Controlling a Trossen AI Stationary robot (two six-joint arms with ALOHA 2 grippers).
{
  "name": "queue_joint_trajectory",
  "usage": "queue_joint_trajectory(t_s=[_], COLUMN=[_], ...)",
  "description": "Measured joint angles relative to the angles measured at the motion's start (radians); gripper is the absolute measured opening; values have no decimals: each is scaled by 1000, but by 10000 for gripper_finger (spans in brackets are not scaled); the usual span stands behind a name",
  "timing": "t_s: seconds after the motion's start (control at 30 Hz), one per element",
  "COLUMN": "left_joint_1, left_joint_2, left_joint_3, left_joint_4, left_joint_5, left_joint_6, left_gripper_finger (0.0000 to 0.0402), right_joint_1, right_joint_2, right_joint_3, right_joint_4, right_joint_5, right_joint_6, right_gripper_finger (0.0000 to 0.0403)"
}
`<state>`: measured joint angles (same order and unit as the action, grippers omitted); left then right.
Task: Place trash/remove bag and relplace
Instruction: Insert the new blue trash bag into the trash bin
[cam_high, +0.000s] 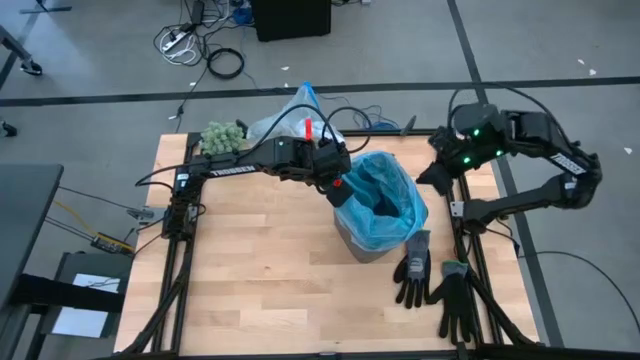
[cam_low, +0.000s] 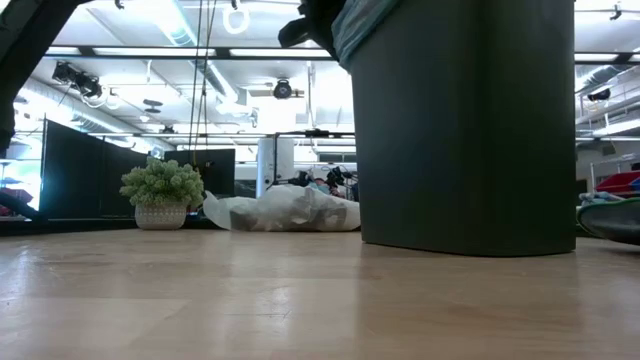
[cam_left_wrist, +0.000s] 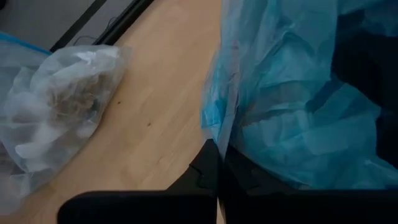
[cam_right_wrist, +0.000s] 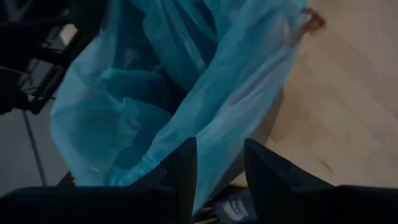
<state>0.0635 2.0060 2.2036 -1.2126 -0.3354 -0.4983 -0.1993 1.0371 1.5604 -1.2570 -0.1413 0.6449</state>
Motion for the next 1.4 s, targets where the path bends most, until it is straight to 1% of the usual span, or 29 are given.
queue_joint_trajectory(t_s=[0.1,0.2,0.37,0.47,0.63,0.77,0.97,1.1,1.27,1.3,1.4], left_joint_1=[0,2,4,5,8,8,8,8,8,8,8], left_joint_2=[0,0,0,0,0,0,0,0,0,0,0], left_joint_3=[0,0,1,1,1,1,1,1,1,1,1], left_joint_4=[6,9,16,19,19,18,18,18,16,15,14], left_joint_5=[0,0,-1,-5,-5,-5,-5,-5,-5,-5,-5], left_joint_6=[24,50,93,104,105,105,105,105,105,105,105], left_gripper_finger=[6,6,6,6,6,6,6,6,6,6,6], right_joint_1=[102,181,270,317,360,383,396,397,397,397,397], right_joint_2=[40,90,181,232,277,287,299,336,353,352,344], right_joint_3=[12,59,170,205,227,249,249,249,249,249,249], right_joint_4=[-8,-38,-180,-257,-232,-226,-270,-301,-313,-314,-314], right_joint_5=[80,153,245,262,262,285,307,299,287,287,286], right_joint_6=[84,145,228,273,301,334,367,346,314,313,330], right_gripper_finger=[121,121,120,120,119,119,113,83,14,7,4])
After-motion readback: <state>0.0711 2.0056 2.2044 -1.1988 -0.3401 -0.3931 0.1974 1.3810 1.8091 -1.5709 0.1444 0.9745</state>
